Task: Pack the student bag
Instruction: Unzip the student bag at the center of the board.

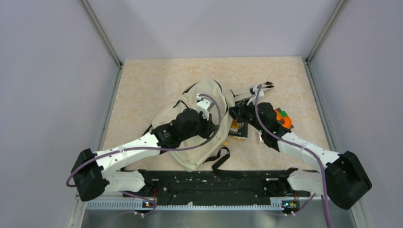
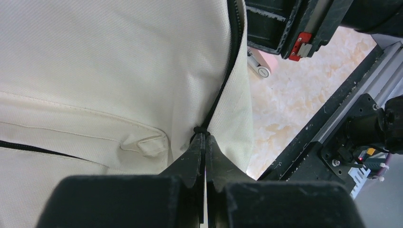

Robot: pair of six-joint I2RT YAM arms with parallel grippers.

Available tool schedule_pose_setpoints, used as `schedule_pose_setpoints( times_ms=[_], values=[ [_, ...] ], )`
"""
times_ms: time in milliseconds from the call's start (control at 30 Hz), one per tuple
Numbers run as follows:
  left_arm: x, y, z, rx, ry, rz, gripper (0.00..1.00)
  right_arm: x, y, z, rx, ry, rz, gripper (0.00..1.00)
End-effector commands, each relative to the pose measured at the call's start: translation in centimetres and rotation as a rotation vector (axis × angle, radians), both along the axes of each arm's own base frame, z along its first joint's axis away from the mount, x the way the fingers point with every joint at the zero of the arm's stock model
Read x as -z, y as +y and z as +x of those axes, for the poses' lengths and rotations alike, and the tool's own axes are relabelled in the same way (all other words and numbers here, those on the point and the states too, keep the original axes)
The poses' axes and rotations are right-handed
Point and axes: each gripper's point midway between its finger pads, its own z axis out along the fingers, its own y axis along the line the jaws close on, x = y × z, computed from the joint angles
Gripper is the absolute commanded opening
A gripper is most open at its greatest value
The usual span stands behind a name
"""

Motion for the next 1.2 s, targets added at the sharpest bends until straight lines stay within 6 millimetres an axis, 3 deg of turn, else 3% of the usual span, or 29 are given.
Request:
schedule_pose_setpoints(
  times_ms=[0, 700, 1167],
  values=[
    [-7.1, -1.7, 1.6, -0.006, -0.147, -0.171, 0.0, -0.4, 0.0, 0.2, -0.014, -0.034, -0.006, 0.0],
    [-9.3, -1.8, 2.3, -0.014, -0.152, -0.254, 0.0, 0.0, 2.0, -0.2, -0.113, -0.023, 0.004, 0.0],
    [-10.5, -1.0, 3.8, -0.029, -0.152, -0.297, 0.0, 0.8, 5.6, -1.6, -0.204, -0.032, -0.059, 0.0]
  ],
)
